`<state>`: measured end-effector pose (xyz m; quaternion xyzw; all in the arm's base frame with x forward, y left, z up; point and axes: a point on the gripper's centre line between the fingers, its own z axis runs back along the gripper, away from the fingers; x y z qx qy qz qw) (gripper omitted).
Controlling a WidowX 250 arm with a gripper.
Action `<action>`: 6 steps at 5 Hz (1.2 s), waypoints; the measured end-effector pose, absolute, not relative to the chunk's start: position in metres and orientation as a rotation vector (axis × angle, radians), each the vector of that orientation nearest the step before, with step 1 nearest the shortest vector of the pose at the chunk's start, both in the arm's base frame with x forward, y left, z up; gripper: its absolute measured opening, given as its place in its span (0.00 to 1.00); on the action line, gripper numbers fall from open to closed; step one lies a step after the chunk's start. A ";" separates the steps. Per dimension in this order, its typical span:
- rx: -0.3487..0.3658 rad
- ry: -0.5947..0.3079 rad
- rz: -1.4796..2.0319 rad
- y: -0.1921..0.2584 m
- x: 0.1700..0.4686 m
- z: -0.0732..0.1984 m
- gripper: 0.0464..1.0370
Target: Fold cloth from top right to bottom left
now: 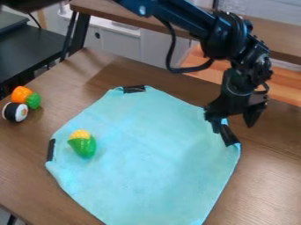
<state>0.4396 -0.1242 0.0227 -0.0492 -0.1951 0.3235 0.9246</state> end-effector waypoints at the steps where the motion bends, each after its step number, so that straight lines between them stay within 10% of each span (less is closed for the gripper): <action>1: -0.094 -0.394 0.660 -0.131 0.443 0.017 0.96; 2: -0.073 -0.377 0.665 -0.129 0.443 0.006 0.91; 4: -0.049 -0.382 0.658 -0.125 0.439 -0.004 0.33; 6: -0.109 -0.359 0.666 -0.119 0.426 0.013 0.03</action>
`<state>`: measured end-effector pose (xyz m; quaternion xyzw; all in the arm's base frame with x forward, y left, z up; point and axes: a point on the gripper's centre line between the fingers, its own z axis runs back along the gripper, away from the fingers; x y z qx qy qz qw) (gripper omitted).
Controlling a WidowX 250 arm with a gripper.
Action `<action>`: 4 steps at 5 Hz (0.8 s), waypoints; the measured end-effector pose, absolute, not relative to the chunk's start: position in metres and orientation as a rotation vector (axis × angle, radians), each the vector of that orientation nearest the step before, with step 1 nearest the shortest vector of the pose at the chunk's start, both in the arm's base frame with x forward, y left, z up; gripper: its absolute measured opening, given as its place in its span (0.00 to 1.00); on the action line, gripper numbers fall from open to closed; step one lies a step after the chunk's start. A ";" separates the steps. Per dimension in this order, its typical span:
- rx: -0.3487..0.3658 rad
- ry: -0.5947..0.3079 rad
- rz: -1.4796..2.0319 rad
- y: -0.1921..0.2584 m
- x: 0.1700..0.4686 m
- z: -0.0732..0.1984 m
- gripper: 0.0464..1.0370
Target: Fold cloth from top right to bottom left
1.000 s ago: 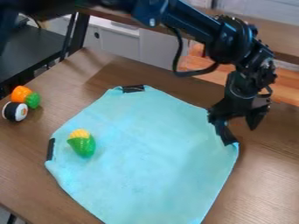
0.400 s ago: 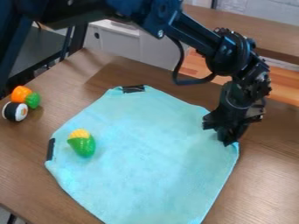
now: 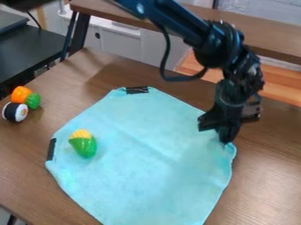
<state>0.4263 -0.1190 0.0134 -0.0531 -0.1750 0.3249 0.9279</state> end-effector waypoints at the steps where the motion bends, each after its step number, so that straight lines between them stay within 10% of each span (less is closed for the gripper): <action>1: -0.175 -0.390 0.677 -0.110 0.420 0.048 0.01; 4: -0.207 -0.414 0.688 -0.011 0.351 0.074 0.01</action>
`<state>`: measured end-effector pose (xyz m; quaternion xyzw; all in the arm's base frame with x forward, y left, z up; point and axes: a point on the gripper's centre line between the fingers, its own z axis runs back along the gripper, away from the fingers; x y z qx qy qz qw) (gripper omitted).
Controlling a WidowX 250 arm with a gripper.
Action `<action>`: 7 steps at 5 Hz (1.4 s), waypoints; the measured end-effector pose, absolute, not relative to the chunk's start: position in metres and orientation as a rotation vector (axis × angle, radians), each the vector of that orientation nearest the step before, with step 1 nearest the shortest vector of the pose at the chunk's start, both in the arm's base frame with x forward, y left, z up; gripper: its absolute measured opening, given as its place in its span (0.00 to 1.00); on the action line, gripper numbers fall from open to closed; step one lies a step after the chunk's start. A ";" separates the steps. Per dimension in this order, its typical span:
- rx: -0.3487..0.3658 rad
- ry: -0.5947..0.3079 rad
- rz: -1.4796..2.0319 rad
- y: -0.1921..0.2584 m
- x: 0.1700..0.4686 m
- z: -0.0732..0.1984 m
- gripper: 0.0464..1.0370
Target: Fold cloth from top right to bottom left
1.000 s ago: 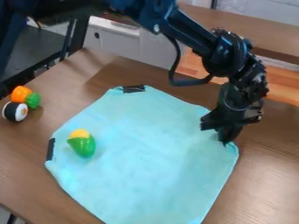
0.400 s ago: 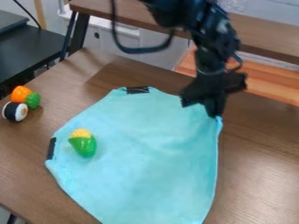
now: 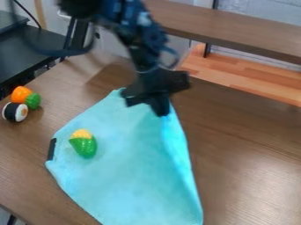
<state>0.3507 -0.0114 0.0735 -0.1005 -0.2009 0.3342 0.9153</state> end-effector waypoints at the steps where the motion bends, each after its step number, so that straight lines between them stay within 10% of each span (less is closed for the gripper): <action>1: -0.212 -0.439 0.706 0.026 0.328 0.078 0.01; 4: -0.211 -0.527 0.755 0.133 0.278 0.090 0.03; 7: -0.094 -0.422 0.758 0.141 0.253 0.077 0.76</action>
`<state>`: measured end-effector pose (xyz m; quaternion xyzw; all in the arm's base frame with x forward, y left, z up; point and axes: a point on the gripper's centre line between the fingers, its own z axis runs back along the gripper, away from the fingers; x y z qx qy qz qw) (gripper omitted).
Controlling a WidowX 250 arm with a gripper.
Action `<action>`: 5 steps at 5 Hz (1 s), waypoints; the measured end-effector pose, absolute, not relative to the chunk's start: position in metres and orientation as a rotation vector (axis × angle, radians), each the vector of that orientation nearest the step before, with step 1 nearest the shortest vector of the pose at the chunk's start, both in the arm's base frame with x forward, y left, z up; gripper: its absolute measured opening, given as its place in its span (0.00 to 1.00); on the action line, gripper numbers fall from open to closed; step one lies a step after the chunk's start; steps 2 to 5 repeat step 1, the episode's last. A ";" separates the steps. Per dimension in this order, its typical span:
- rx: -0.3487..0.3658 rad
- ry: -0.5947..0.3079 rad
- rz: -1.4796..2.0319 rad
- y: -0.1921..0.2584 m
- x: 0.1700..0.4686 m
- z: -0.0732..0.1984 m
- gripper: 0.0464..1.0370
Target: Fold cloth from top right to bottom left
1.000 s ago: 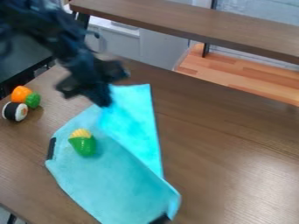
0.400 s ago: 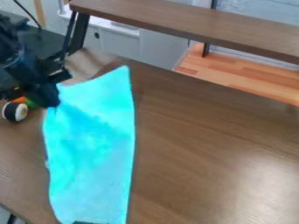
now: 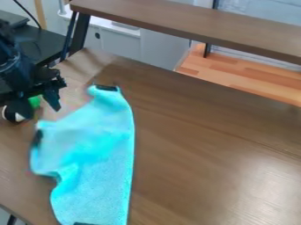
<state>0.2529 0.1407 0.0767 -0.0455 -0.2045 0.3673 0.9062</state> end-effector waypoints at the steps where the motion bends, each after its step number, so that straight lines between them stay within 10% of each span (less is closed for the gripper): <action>1: -0.046 -0.445 0.706 0.145 0.259 0.091 0.96; 5: -0.046 -0.445 0.706 0.145 0.259 0.091 0.96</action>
